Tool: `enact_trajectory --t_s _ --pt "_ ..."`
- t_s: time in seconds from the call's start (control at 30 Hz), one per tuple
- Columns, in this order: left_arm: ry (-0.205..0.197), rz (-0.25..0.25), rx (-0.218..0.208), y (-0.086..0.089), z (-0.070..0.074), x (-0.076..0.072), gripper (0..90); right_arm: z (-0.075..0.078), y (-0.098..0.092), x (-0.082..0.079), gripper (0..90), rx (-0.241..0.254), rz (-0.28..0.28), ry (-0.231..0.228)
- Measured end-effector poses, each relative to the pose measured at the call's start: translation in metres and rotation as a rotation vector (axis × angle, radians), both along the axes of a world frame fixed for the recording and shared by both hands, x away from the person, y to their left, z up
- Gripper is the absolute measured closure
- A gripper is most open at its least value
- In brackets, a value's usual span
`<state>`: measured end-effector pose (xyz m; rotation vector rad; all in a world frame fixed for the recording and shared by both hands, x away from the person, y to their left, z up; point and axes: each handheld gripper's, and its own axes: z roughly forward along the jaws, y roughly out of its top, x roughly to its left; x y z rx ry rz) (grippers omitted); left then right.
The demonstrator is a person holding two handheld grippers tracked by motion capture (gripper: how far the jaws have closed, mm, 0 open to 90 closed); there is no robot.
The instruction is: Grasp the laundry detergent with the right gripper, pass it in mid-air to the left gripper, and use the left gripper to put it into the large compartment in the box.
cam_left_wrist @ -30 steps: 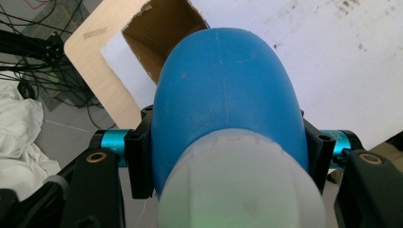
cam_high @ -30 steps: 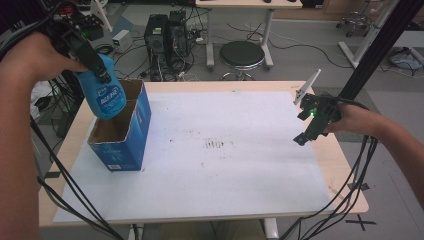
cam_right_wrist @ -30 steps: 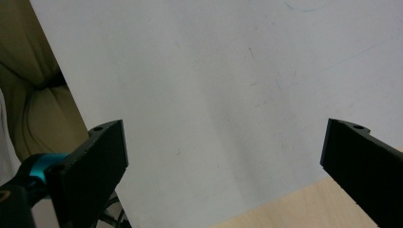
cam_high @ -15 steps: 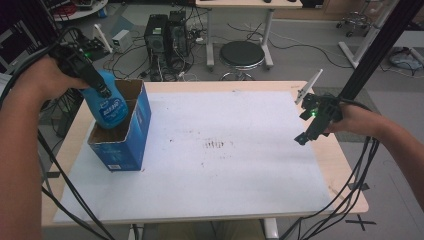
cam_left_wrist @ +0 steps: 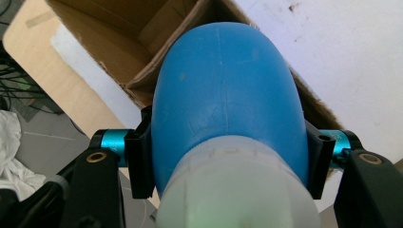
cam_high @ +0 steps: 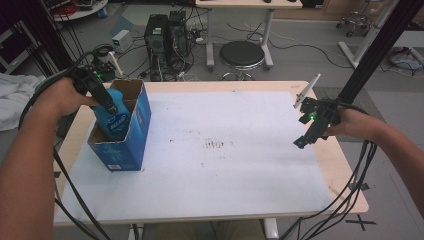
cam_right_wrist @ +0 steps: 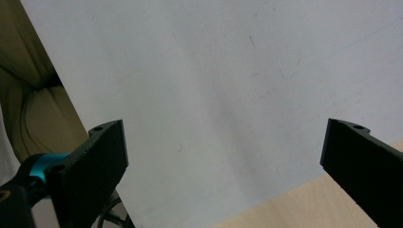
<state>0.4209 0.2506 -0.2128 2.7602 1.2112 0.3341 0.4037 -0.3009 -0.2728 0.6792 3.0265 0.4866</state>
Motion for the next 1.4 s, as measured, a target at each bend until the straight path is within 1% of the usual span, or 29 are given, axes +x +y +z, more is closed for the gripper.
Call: enact_trajectory --t_s 0.1,0.23,0.37,0.63,0.8,0.83,0.87,0.9,1.1,1.2,1.23,1.27,1.3,1.33,1.4 --pt "0.014 -0.009 -0.001 0.001 -0.011 0.002 37.9 0.000 0.001 0.001 0.9 0.003 0.001 -0.002" --pt "0.032 -0.044 0.018 0.000 -0.026 0.003 37.9 -0.001 0.002 0.002 0.9 0.000 0.003 0.000" --pt "0.056 -0.052 0.024 -0.001 -0.039 0.006 37.9 -0.001 0.002 0.003 0.9 0.001 -0.001 0.001" --pt "0.089 -0.070 0.034 -0.002 -0.059 0.008 37.9 -0.005 0.003 0.003 0.9 -0.003 0.002 0.008" --pt "0.112 -0.079 0.033 -0.001 -0.070 0.008 37.8 -0.006 0.004 0.003 0.9 -0.003 -0.002 0.012" --pt "0.112 -0.079 0.031 0.000 -0.072 0.007 37.8 -0.007 0.004 0.003 0.9 -0.003 -0.002 0.013" --pt "0.107 -0.069 0.016 0.001 -0.072 0.008 37.8 -0.007 0.005 0.004 0.9 -0.005 -0.004 0.014" --pt "0.111 -0.059 0.013 0.002 -0.072 0.008 37.7 -0.007 0.005 0.004 0.9 -0.004 -0.003 0.014" --pt "0.117 -0.065 0.014 0.002 -0.072 0.009 37.5 -0.007 0.010 0.004 0.9 0.002 0.001 0.005" --pt "0.115 -0.064 0.007 0.002 -0.072 0.009 37.0 -0.006 0.010 0.004 0.9 0.001 0.000 0.003" --pt "0.101 -0.050 -0.011 0.003 -0.070 0.009 37.0 -0.006 0.010 0.004 0.9 0.003 0.004 0.001" --pt "0.085 -0.037 -0.026 0.004 -0.067 0.009 29.0 -0.006 0.009 0.003 0.9 0.005 0.001 0.002" --pt "0.079 -0.035 -0.035 0.005 -0.064 0.009 28.7 -0.006 0.009 0.003 0.9 0.003 -0.003 0.005" --pt "0.066 -0.032 -0.054 0.006 -0.061 0.009 28.7 -0.006 0.009 0.003 0.9 0.004 0.001 0.003" --pt "0.043 -0.036 -0.066 0.007 -0.054 0.008 28.7 -0.005 0.009 0.002 0.9 0.006 0.000 0.002"
